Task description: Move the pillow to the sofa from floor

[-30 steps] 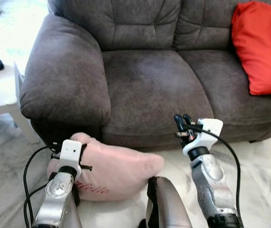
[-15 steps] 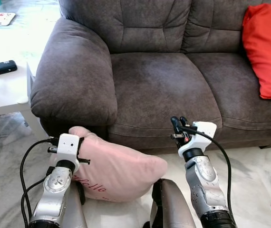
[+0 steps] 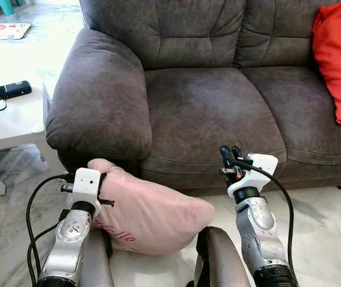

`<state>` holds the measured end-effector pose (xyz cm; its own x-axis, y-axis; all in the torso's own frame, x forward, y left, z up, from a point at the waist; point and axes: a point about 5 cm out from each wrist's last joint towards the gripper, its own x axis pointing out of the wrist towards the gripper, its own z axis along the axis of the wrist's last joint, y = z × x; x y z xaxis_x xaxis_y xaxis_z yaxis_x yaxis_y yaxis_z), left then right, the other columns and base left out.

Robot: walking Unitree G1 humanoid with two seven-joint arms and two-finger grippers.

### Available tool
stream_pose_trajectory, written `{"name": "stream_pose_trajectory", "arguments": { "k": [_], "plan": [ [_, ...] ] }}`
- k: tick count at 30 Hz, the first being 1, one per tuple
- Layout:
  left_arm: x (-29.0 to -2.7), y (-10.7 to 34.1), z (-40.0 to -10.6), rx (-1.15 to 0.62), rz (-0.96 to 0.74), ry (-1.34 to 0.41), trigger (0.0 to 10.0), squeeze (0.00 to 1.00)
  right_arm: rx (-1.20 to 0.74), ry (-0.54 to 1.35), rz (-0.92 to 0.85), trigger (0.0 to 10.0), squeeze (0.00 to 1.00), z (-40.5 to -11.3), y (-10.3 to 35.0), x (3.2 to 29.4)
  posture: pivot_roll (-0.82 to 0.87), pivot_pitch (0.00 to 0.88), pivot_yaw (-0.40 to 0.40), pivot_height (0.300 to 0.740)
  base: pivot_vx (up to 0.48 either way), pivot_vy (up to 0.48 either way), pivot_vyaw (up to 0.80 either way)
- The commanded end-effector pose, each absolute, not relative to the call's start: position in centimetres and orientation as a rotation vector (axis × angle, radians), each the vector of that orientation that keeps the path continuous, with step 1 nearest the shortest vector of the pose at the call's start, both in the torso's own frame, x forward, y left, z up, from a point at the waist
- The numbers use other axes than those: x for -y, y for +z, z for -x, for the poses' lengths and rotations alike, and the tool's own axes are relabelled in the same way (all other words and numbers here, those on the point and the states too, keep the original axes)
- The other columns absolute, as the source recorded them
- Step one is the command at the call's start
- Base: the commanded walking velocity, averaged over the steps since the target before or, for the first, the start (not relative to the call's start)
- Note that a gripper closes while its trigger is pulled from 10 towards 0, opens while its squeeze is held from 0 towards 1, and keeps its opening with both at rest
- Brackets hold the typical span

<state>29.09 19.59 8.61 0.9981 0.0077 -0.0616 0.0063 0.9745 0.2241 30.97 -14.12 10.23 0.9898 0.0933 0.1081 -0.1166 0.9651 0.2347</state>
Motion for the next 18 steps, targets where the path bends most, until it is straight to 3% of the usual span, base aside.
{"name": "stream_pose_trajectory", "arguments": {
  "k": [1,7,18],
  "plan": [
    [-19.76,13.12,-30.31,0.143,-0.246,0.05,10.0,0.0,0.104,0.099,-0.23,10.0,0.0,-31.1,10.33,14.44,0.13,0.0,-0.065,0.502,0.0,0.0,0.0],
    [-19.76,13.14,-30.3,0.145,-0.248,0.048,10.0,0.0,0.112,0.099,-0.226,10.0,0.0,-31.14,10.46,14.54,0.13,0.0,-0.065,0.502,0.0,0.0,0.0],
    [-19.77,13.12,-30.36,0.146,-0.249,0.044,10.0,0.0,0.123,0.098,-0.224,10.0,0.0,-31.21,10.64,14.52,0.12,0.0,-0.063,0.564,0.0,0.0,0.0]
  ]
}}
